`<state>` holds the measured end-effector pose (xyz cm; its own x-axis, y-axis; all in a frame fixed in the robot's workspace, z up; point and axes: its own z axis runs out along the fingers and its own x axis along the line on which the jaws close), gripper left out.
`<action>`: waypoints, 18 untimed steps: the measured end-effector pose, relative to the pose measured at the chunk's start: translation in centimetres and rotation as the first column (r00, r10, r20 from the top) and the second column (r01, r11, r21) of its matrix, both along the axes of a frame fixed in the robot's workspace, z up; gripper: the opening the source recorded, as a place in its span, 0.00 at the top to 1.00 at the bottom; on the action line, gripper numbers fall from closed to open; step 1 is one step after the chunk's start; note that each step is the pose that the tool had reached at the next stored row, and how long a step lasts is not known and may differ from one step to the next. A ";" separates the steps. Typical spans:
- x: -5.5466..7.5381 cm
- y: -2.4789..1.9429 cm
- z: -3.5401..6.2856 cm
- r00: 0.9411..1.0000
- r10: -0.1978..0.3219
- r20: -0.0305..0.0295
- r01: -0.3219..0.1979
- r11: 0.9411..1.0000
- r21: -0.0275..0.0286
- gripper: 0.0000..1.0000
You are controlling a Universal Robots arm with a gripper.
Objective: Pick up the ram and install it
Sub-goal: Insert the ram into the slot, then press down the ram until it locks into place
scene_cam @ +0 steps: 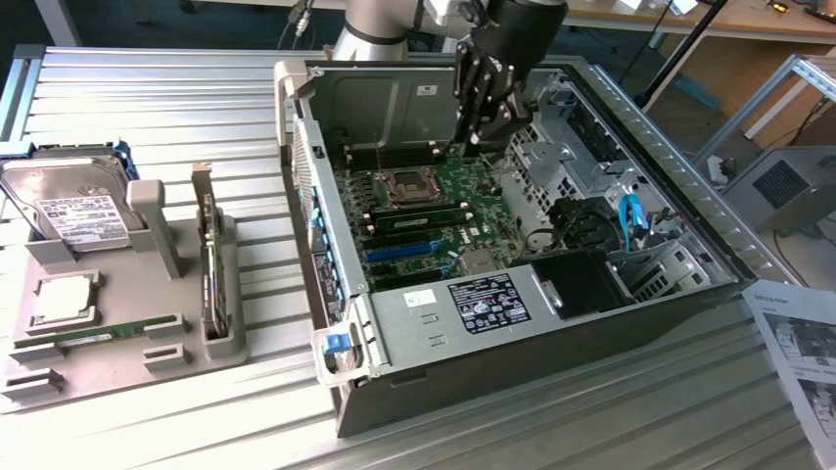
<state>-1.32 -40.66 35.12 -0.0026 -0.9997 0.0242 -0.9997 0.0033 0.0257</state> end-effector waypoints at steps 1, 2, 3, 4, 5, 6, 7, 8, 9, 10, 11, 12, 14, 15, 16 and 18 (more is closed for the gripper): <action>0.0 0.00 0.20 1.000 0.000 0.000 0.000 1.000 0.000 0.68; 0.0 0.00 0.42 1.000 0.000 0.000 0.000 1.000 0.000 0.68; 0.0 0.00 0.55 1.000 0.000 0.000 0.000 1.000 0.000 0.68; 0.0 0.00 0.56 1.000 0.000 0.000 0.000 1.000 0.000 0.68; 0.0 0.00 0.56 1.000 0.000 0.000 0.000 1.000 0.000 0.68; 0.0 0.00 0.56 1.000 0.000 0.000 0.000 1.000 0.000 0.68; 0.0 0.00 0.56 1.000 0.000 0.000 0.000 1.000 0.000 0.68; 0.0 0.00 0.56 1.000 0.000 0.000 0.000 1.000 0.000 0.68; 0.0 0.00 0.57 1.000 0.000 0.000 0.000 1.000 0.000 0.68; 0.0 0.00 0.56 1.000 0.000 0.000 0.000 1.000 0.000 0.68; 0.0 0.00 0.56 1.000 0.000 0.000 0.000 1.000 0.000 0.68; 0.0 0.00 0.56 1.000 0.000 0.000 0.000 1.000 0.000 0.68; 0.0 0.00 0.56 1.000 0.000 0.000 0.000 1.000 0.000 0.68; 0.0 0.00 0.57 1.000 0.000 0.000 0.000 1.000 0.000 0.68; 0.0 0.00 0.56 1.000 0.000 0.000 0.000 1.000 0.000 0.68; 0.0 0.00 0.56 1.000 0.000 0.000 0.000 1.000 0.000 0.70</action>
